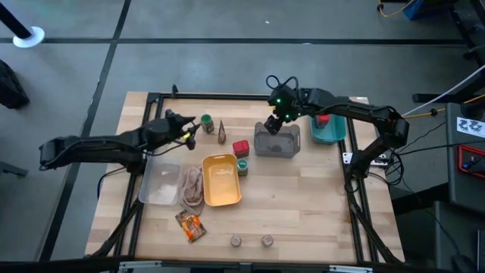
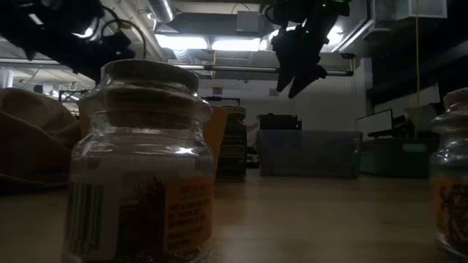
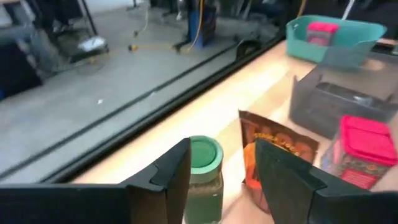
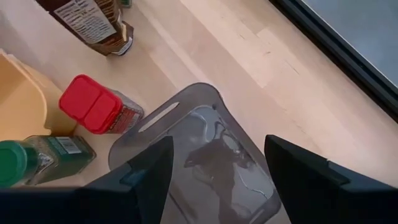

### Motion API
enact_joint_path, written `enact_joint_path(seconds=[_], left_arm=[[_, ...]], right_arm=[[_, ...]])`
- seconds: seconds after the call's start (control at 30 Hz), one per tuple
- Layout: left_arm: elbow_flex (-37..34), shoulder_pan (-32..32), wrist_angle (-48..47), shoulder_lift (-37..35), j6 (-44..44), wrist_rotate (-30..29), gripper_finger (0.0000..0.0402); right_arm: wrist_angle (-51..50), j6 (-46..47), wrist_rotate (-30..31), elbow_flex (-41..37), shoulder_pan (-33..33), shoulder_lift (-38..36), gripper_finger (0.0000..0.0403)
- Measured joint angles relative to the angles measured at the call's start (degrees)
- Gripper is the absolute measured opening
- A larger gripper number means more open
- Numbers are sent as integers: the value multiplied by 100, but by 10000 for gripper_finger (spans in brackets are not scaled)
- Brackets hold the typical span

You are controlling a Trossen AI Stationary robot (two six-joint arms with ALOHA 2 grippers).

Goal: Sort spices by type
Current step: Put the top green seasoning bottle into the yellow bin

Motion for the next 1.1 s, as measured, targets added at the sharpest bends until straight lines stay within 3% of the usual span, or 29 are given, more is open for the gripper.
enact_joint_path(seconds=[0.37,0.73,1.1], left_arm=[[206,423,-3,1046,-457,72,235],[206,429,41,1739,186,430,234],[206,759,951,2470,286,434,233]], right_arm=[[3,2,-1,-2,197,0,253],[1,2,0,-2,217,0,253],[1,2,0,-2,217,0,253]])
